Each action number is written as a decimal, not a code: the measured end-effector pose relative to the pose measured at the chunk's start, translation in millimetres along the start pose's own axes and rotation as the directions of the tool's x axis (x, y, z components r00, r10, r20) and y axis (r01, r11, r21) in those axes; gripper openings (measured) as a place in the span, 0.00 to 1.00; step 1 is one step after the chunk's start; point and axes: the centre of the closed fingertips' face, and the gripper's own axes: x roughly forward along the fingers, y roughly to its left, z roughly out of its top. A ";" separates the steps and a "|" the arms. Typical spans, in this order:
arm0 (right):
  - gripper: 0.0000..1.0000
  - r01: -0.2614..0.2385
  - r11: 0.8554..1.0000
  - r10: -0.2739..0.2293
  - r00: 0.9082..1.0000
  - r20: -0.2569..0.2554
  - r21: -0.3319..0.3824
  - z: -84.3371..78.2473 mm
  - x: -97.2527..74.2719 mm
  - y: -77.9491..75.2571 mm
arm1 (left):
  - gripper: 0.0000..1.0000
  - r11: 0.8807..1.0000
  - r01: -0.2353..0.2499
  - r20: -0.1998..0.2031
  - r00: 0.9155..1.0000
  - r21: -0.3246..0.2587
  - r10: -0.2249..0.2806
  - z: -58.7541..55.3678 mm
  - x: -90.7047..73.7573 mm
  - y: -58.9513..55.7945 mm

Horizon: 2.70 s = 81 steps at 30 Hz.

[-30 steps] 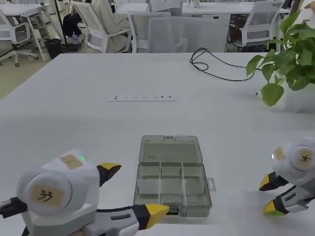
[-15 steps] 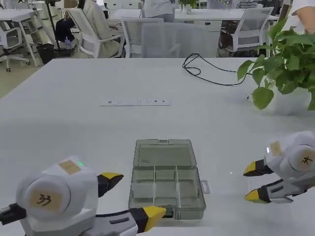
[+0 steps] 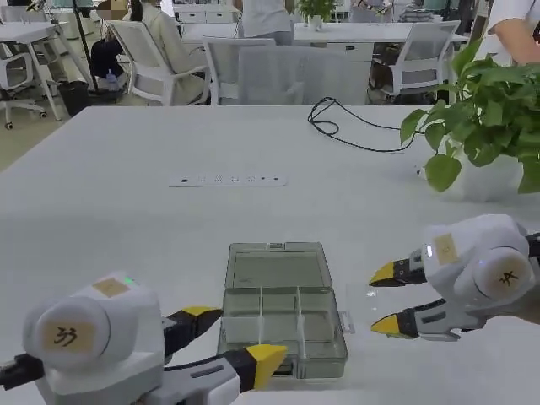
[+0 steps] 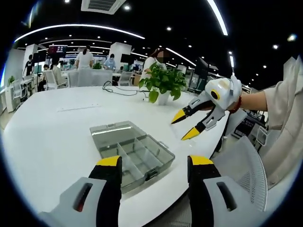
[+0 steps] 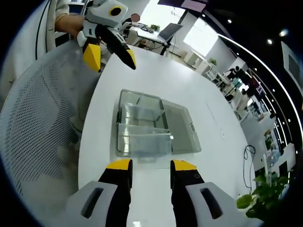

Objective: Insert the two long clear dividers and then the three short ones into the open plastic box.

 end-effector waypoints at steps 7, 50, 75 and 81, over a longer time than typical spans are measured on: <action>0.32 0.000 0.999 0.003 0.998 0.068 -0.047 35.9 3.1 4.9 | 0.48 0.996 0.038 0.042 0.999 -0.086 -0.035 5.1 -0.3 -3.8; 0.32 0.037 0.983 0.000 0.979 0.204 -0.179 125.5 16.9 25.8 | 0.00 0.919 0.158 0.133 0.984 -0.360 -0.117 16.1 -2.7 -9.0; 0.35 0.046 0.999 -0.041 0.972 0.231 -0.019 121.7 13.8 20.7 | 0.00 0.992 0.035 -0.010 0.999 -0.125 -0.037 10.0 0.3 2.9; 0.35 -0.001 0.999 -0.008 0.967 0.253 0.036 123.3 12.8 24.9 | 0.00 0.996 0.031 -0.063 0.998 0.079 -0.026 -1.6 1.0 3.4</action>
